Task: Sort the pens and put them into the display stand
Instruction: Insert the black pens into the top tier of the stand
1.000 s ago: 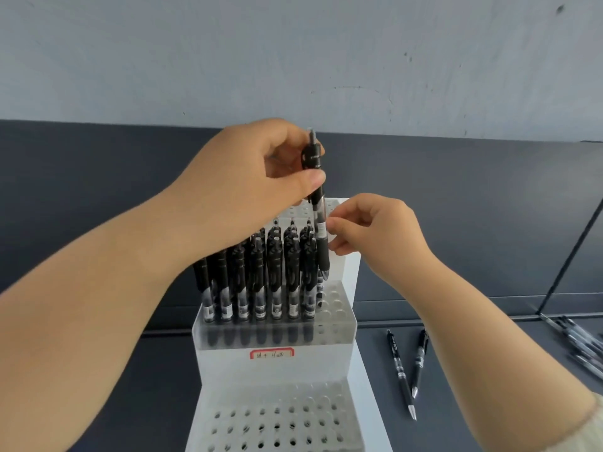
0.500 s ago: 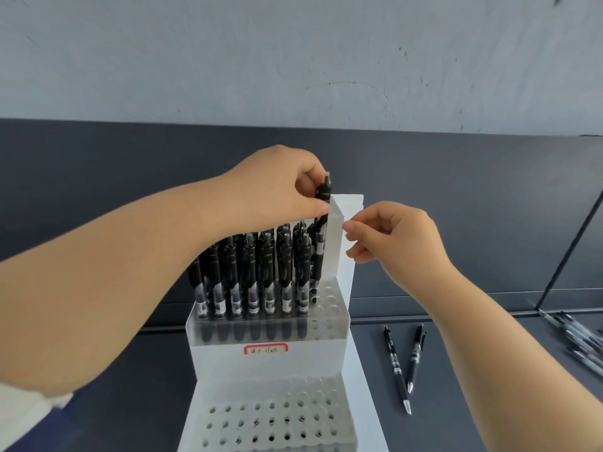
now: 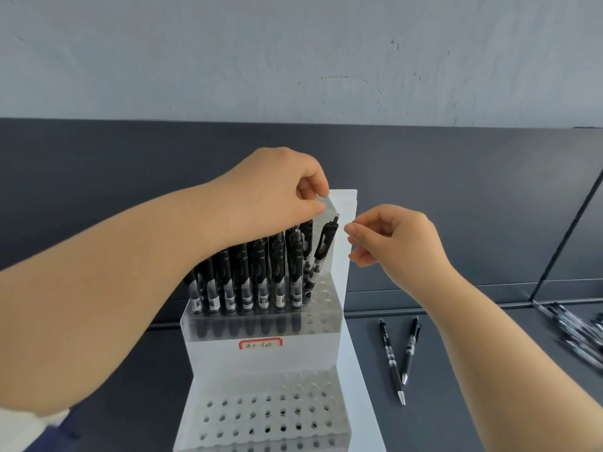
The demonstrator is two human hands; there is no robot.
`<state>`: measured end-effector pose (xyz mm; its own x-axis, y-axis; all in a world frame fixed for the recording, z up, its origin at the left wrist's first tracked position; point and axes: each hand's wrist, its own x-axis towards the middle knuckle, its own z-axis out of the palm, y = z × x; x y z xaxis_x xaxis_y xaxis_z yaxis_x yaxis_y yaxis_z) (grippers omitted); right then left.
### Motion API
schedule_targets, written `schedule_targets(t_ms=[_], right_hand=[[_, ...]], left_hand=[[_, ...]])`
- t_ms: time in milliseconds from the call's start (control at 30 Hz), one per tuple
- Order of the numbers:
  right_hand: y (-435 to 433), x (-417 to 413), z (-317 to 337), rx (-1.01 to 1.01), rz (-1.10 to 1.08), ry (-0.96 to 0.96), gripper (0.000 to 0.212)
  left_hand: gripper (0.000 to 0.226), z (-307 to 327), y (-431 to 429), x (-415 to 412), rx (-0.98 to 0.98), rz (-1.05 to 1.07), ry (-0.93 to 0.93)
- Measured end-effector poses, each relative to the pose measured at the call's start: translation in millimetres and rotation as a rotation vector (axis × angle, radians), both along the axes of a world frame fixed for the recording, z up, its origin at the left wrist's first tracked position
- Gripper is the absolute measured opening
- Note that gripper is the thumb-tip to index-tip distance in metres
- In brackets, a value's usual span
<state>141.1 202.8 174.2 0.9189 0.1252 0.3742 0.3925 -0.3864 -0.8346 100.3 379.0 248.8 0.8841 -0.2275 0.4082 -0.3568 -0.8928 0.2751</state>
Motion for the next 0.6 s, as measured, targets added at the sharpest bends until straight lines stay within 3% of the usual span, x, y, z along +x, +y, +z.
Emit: schedule_targets(t_ms=[333, 600], right_hand=[[26.0, -3.7, -2.8, 0.025, 0.191, 0.015, 0.009], [-8.0, 7.6, -15.5, 0.003, 0.124, 0.075, 0.009]], left_hand=[[0.014, 0.7, -2.3, -4.8, -0.013, 0.105, -0.093], [0.017, -7.9, -26.1, -19.8, -0.011, 0.111, -0.117]])
